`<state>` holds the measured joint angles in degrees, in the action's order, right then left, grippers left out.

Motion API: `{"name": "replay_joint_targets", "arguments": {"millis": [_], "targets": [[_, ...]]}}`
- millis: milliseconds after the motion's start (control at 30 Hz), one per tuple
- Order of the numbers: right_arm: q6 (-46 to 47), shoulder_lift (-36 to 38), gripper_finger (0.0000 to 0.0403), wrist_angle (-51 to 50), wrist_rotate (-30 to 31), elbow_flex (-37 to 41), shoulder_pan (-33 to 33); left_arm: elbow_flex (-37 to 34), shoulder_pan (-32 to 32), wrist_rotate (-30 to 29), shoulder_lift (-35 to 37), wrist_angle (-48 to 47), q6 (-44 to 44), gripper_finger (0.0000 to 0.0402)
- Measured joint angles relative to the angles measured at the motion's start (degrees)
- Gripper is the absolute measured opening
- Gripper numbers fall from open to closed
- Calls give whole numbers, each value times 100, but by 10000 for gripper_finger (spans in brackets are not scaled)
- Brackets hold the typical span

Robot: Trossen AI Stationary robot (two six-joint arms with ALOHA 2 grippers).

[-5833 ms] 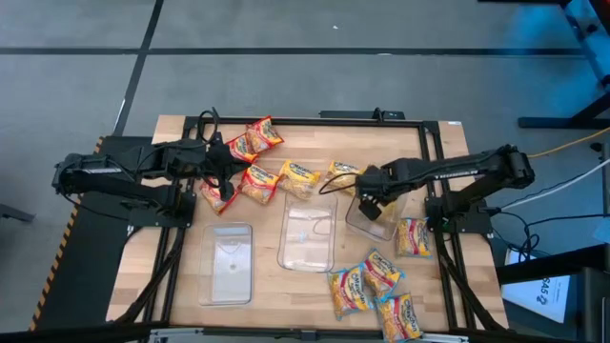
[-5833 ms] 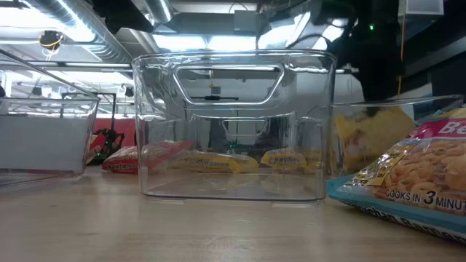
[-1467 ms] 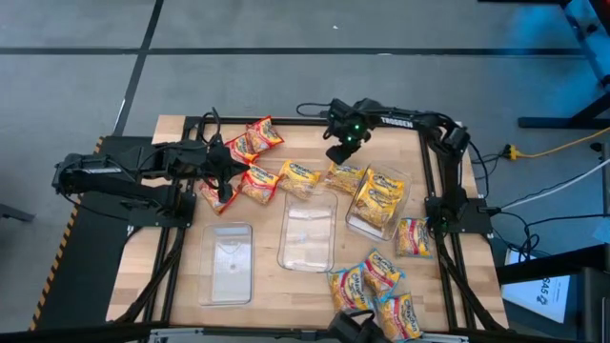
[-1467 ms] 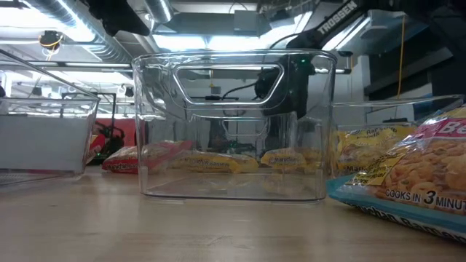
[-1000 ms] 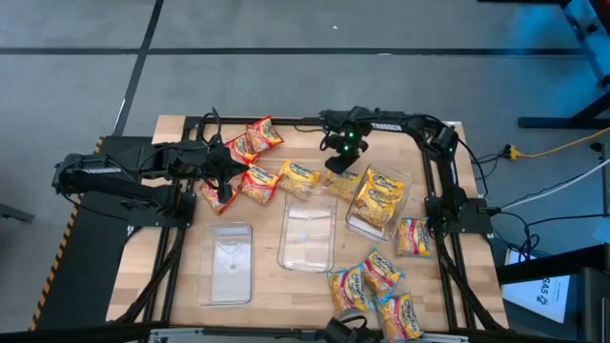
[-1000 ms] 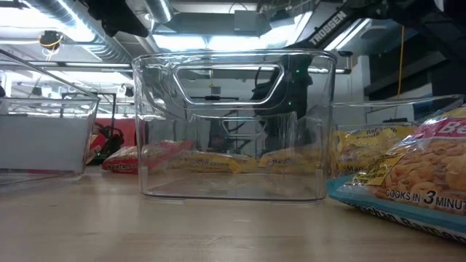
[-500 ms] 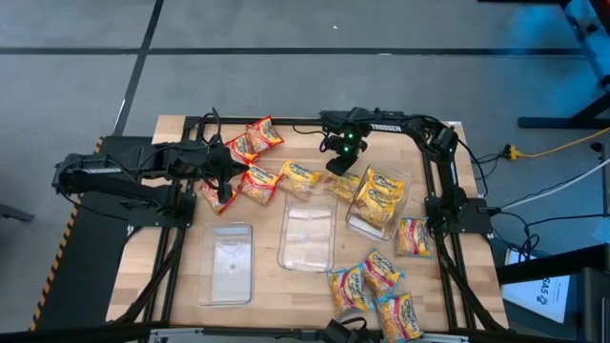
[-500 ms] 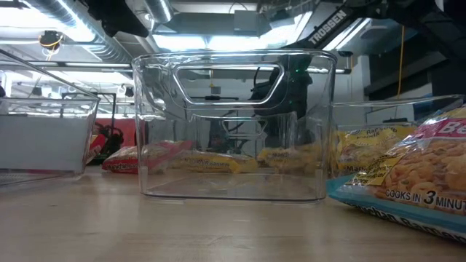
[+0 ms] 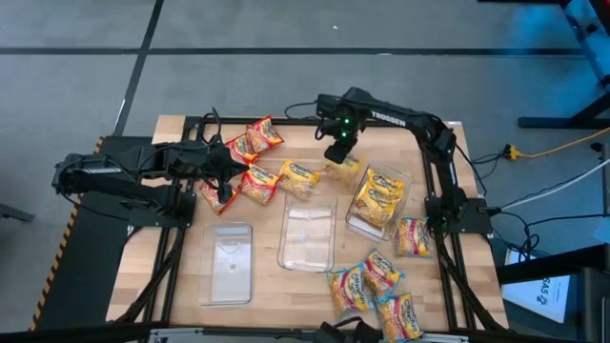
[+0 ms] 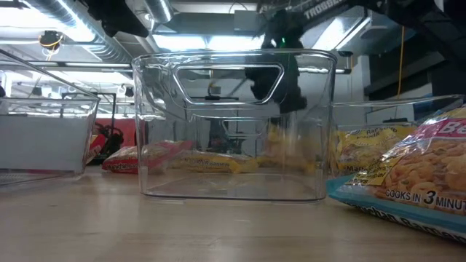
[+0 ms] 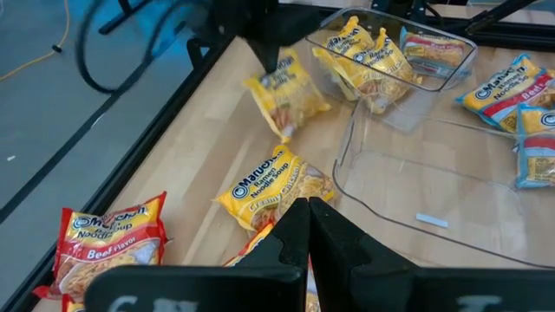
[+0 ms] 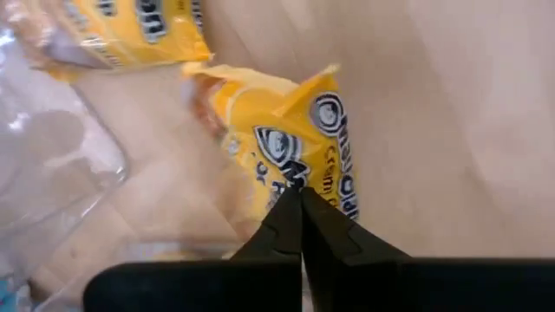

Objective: Sort Maruchan noodles
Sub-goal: Put the yellow noodle pack into the right transparent bin

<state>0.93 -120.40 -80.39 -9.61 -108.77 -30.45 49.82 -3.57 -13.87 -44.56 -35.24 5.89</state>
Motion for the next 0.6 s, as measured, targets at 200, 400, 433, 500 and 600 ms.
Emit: {"name": "replay_joint_targets", "arguments": {"millis": [200,400,433,500,600], "targets": [[7,9,0,-908,603,-1319,321,-2,0,0,0,-31,-2,0],[96,144,0,-946,776,-2361,633,-2,2,0,0,-35,-2,0],[202,144,0,-953,894,-2486,661,-4,0,0,0,-35,-2,0],[279,140,1,-938,1156,-2624,652,-4,2,1,0,-35,-2,0],[299,134,8,-932,1469,-2591,633,-4,2,0,0,-35,-2,0]]}}
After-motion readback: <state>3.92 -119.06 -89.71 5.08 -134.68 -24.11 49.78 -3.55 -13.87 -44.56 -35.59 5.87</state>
